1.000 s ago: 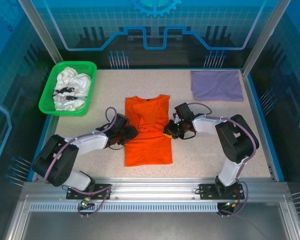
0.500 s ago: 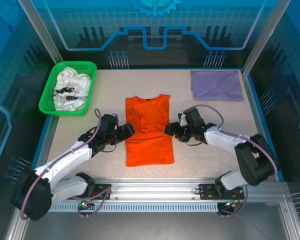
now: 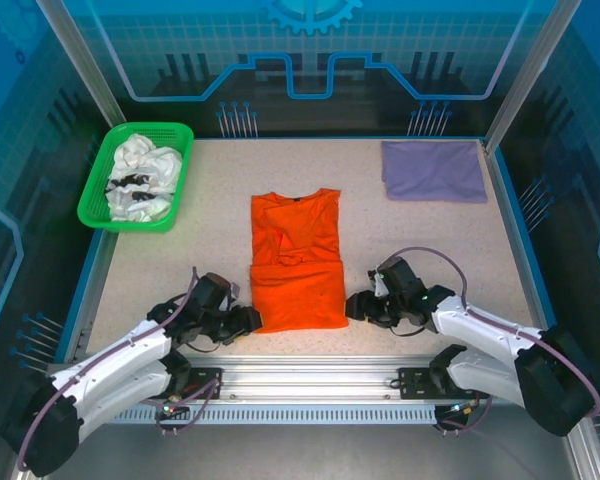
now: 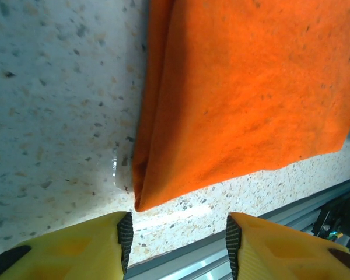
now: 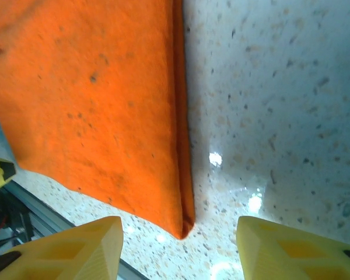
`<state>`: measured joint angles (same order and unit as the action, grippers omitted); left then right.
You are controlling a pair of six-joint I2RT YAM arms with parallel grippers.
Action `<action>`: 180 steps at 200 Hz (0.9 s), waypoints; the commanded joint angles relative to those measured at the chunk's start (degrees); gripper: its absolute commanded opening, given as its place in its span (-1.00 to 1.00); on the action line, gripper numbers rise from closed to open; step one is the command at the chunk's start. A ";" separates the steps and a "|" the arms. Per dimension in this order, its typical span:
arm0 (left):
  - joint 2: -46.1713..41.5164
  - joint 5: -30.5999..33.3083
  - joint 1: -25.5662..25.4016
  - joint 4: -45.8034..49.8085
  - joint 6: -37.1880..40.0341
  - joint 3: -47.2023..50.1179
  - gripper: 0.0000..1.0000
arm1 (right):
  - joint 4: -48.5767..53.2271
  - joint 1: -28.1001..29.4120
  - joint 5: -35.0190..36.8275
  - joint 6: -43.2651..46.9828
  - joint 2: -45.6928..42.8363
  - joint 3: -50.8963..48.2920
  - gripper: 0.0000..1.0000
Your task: Fold and stack the t-shirts
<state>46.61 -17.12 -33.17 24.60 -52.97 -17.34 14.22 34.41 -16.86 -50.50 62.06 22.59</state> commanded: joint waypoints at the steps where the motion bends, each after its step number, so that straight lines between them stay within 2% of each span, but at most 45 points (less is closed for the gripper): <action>1: 1.77 -1.45 -1.27 -1.07 -1.82 -0.22 -0.05 | 2.83 2.85 2.00 0.03 1.34 1.86 0.07; 48: 4.65 3.01 -3.10 0.32 -1.47 -0.68 -0.12 | 1.27 7.91 3.94 -0.77 7.77 4.96 -0.04; 96: 7.02 5.27 -3.22 -3.40 -2.10 -0.82 -0.18 | 0.48 8.34 5.38 -2.21 9.22 4.83 -0.15; 140: 10.95 4.98 -3.14 -7.40 -1.85 -1.44 -0.29 | -2.03 8.34 4.68 -2.25 12.98 5.61 -0.40; 180: 13.91 6.64 -3.22 -6.41 0.59 -3.77 -0.44 | -0.70 8.40 5.90 -2.00 15.60 7.19 -0.67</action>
<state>58.26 -13.93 -36.07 23.27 -54.13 -19.59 16.08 42.06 -11.40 -52.90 74.85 28.38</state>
